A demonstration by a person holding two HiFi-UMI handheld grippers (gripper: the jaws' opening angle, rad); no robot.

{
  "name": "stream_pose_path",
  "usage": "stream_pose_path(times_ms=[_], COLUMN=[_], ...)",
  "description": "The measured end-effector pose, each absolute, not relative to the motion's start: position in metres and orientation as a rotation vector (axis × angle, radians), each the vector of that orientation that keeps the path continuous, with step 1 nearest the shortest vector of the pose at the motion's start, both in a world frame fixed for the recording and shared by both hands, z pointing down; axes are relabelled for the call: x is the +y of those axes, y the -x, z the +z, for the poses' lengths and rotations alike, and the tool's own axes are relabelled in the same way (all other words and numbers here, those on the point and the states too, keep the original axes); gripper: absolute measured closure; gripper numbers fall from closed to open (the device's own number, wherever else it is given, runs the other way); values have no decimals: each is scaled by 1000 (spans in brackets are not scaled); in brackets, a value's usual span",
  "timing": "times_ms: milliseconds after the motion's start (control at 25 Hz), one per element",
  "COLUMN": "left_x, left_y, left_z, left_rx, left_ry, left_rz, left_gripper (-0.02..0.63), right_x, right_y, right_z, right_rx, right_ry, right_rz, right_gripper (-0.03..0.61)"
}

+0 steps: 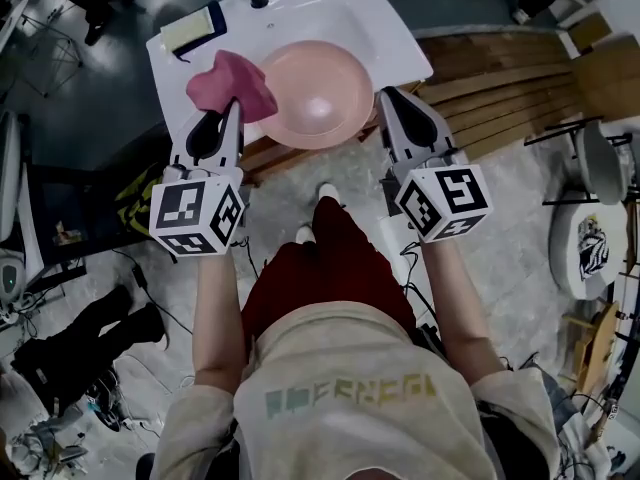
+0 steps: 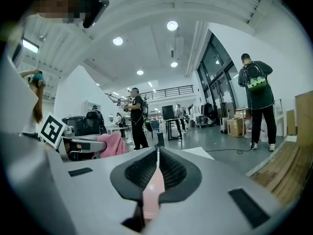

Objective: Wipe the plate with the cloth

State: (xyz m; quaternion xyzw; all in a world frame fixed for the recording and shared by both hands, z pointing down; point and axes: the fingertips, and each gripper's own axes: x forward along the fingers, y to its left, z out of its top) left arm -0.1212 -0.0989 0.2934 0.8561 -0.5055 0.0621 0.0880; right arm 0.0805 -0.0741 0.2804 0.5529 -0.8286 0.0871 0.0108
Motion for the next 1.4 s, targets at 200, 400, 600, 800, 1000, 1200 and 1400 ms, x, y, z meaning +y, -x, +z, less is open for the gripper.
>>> stream_pose_path(times_ms=[200,400,600,800,1000,1200,1400], left_x=[-79,-63,-52,-45,-40,-34,-29], left_y=[129,136,141,145,150,155,156], left_z=[287,285,283,282,278,274,271], left_rx=[-1496,-1492,-1492,-1483,-1483,-1485,-1484], left_ry=[-2569,-2580,-2588,-2610,-2621,-2627,-2637], left_rz=[173,171,174,183,171,162,163], left_gripper=[552,554,552,554,554,554,554], right_x=[-52,-35,-24,-17,-10,-2,5], right_y=[-74,-66,-59,-50,-45,-43,-42], right_z=[268,260,257,253,246,242,240], right_rx=[-2595,-2606,-2628,-2647,-2641,-2644,-2667], right_ry=[-1747,-1762,-1755,-1749,-1755,-1770,-1764], right_rz=[221,191,191,178,140,137,141], right_gripper=[535,535,535,535,535,535,535])
